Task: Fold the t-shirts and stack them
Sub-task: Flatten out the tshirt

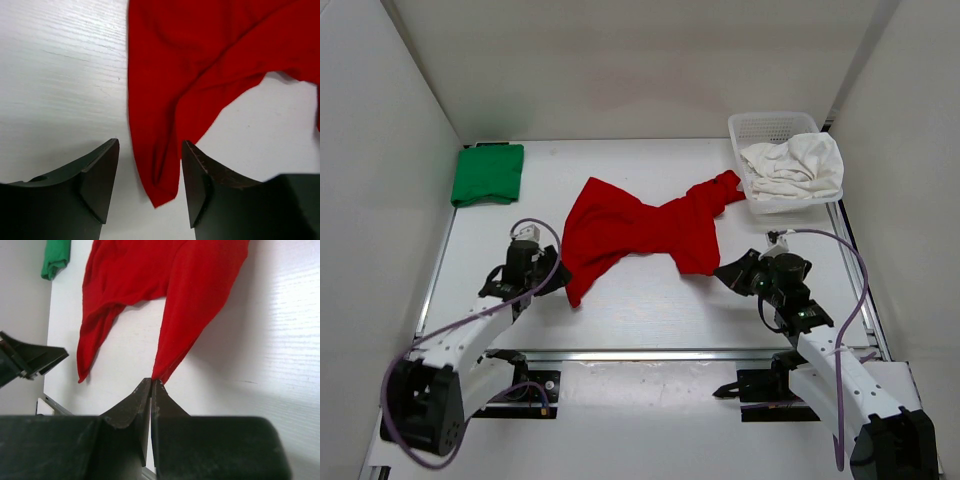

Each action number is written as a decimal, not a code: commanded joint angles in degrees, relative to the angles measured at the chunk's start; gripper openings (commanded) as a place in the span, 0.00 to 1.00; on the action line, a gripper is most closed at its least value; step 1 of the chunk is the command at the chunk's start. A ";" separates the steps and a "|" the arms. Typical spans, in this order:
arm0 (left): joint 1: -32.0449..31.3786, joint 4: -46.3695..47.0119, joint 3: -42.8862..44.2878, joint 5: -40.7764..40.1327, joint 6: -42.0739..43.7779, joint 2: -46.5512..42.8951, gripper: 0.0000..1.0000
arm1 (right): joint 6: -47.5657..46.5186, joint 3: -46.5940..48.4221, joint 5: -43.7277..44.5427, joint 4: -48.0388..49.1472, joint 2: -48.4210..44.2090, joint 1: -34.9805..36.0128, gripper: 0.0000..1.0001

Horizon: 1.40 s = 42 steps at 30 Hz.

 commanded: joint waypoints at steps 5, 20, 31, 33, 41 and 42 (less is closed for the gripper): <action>1.83 14.52 5.59 -3.03 -4.80 18.52 0.65 | -1.35 -0.72 -0.42 2.15 0.38 0.66 0.01; 3.59 6.11 51.51 -1.28 -1.82 58.10 0.00 | 0.06 -4.14 -2.09 4.17 1.69 0.12 0.00; 10.62 11.96 37.99 3.38 -2.51 39.86 0.98 | -0.55 -7.48 -1.04 -3.04 -4.19 2.50 0.01; 10.10 14.41 32.19 3.72 -4.34 35.99 0.98 | -0.81 -7.13 -0.95 -2.86 -4.02 3.20 0.00; 18.27 24.89 9.77 10.42 -19.81 26.22 0.32 | -1.87 -6.69 -0.24 -2.16 -3.93 5.58 0.00; 18.53 24.63 8.70 10.06 -21.39 25.34 0.33 | -1.87 -6.43 -0.33 -1.99 -4.27 5.58 0.00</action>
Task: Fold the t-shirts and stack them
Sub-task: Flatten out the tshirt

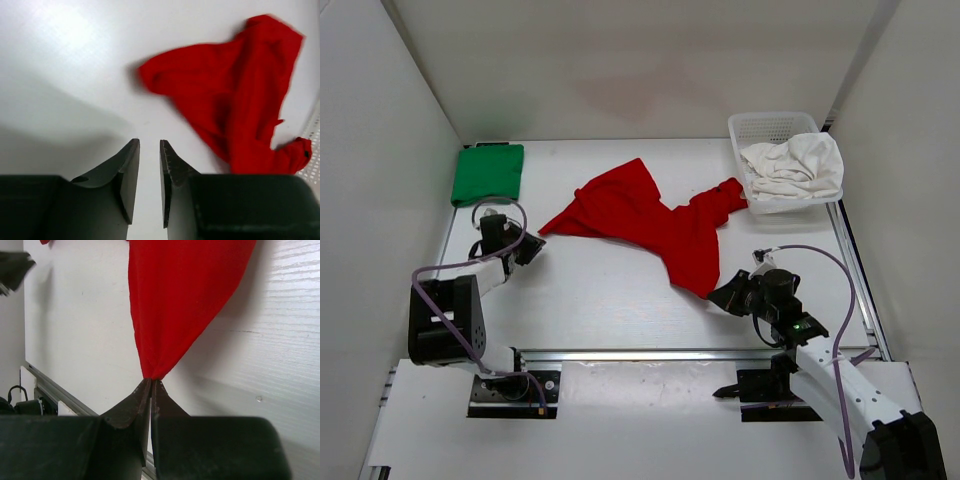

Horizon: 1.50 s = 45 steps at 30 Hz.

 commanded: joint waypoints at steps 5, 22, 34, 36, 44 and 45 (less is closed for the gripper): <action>1.75 6.19 -7.97 -3.08 -12.52 -7.10 0.53 | -0.61 0.04 0.50 1.14 -1.04 0.64 0.00; 1.58 16.57 -2.36 -6.34 -30.62 9.42 0.51 | -1.04 0.65 -0.55 1.93 1.50 -0.24 0.00; 1.84 15.24 2.13 -5.20 -30.54 15.30 0.36 | -1.30 1.27 -0.47 1.67 2.03 -0.68 0.00; 2.19 15.77 2.49 -5.28 -30.45 15.75 0.37 | -1.13 1.27 -0.38 1.15 2.12 -0.86 0.00; 2.10 17.11 4.67 -2.47 -29.31 18.56 0.05 | -1.22 2.06 0.58 0.53 2.90 -1.21 0.00; 1.93 16.48 5.21 -2.64 -28.52 18.30 0.00 | -1.22 2.41 1.11 0.09 2.48 -0.86 0.00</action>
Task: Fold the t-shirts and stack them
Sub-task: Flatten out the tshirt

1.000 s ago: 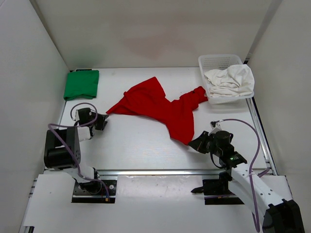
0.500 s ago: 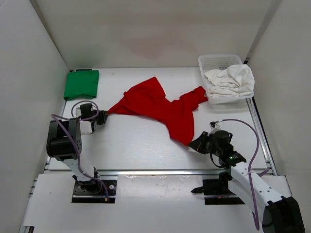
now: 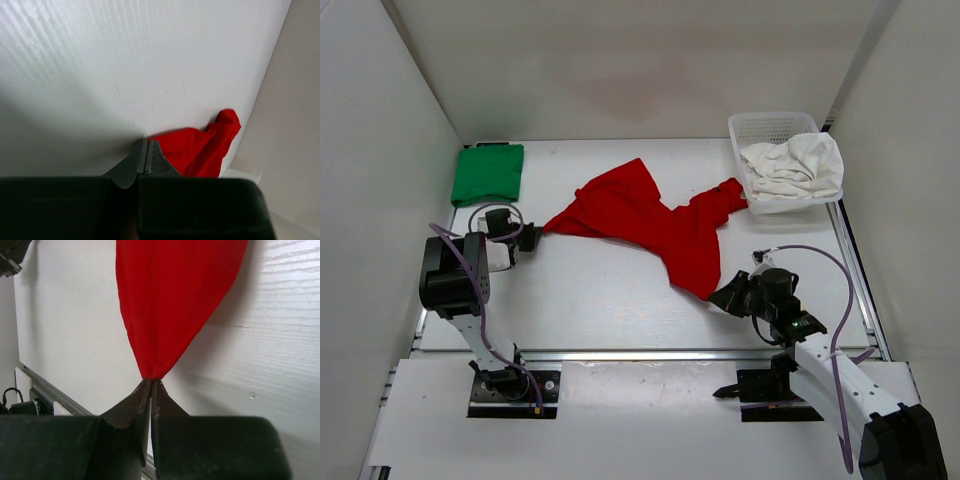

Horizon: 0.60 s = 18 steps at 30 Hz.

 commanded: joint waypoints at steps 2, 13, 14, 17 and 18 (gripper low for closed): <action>-0.70 -3.96 4.82 -0.08 5.78 -1.48 0.00 | -1.13 3.76 1.80 -1.05 0.20 -0.24 0.00; -6.32 -22.48 15.51 -0.81 29.50 -31.18 0.00 | -8.23 31.84 13.89 -18.51 0.46 4.40 0.00; -6.24 -25.57 17.99 -0.19 31.01 -32.94 0.00 | -9.38 35.12 18.01 -22.46 0.64 4.85 0.00; -3.45 -32.36 28.11 5.96 32.78 -36.19 0.00 | -14.92 53.74 26.38 -32.39 5.46 6.52 0.00; -0.90 -34.02 32.12 9.02 32.26 -36.47 0.00 | -17.89 62.66 27.45 -35.83 9.04 6.35 0.00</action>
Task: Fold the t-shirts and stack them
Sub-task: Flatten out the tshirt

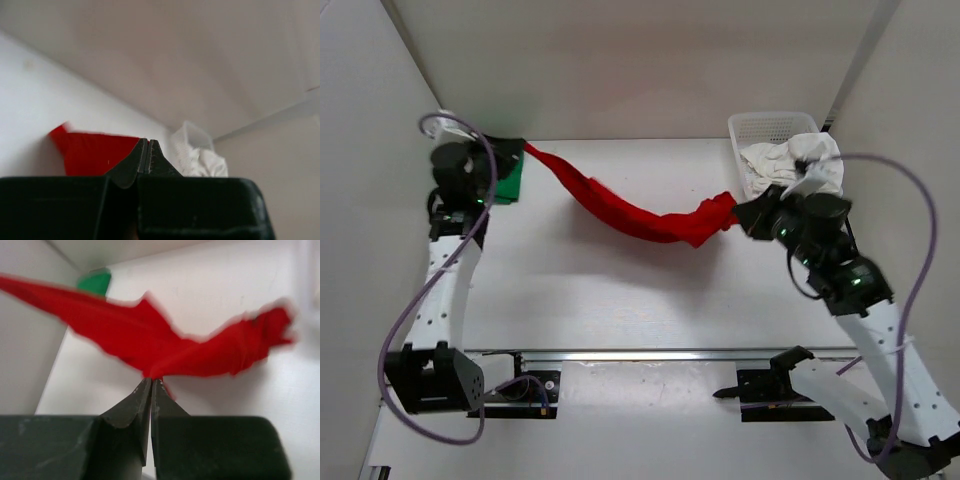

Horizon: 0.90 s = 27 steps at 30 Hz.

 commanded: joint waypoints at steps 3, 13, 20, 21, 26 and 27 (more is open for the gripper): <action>9.82 -12.14 16.76 10.45 3.53 -5.63 0.00 | -14.76 44.32 9.70 -19.99 17.02 -4.46 0.00; 11.69 -14.80 21.89 7.82 5.10 -4.77 0.00 | -18.40 69.12 0.28 -16.35 35.60 -7.61 0.00; 7.04 -10.84 14.33 0.71 9.05 5.49 0.00 | -19.09 73.58 -15.61 -14.58 55.70 -15.90 0.00; 6.77 -10.84 14.24 0.17 8.89 7.18 0.00 | -20.05 75.16 -15.97 -14.67 59.47 -16.34 0.00; 4.57 -10.84 21.69 0.96 7.75 20.80 0.00 | -18.40 85.62 -16.05 -10.48 67.86 -18.80 0.00; 4.05 -9.45 23.88 1.05 6.88 21.34 0.00 | -16.48 87.03 -16.67 -6.62 68.04 -19.33 0.00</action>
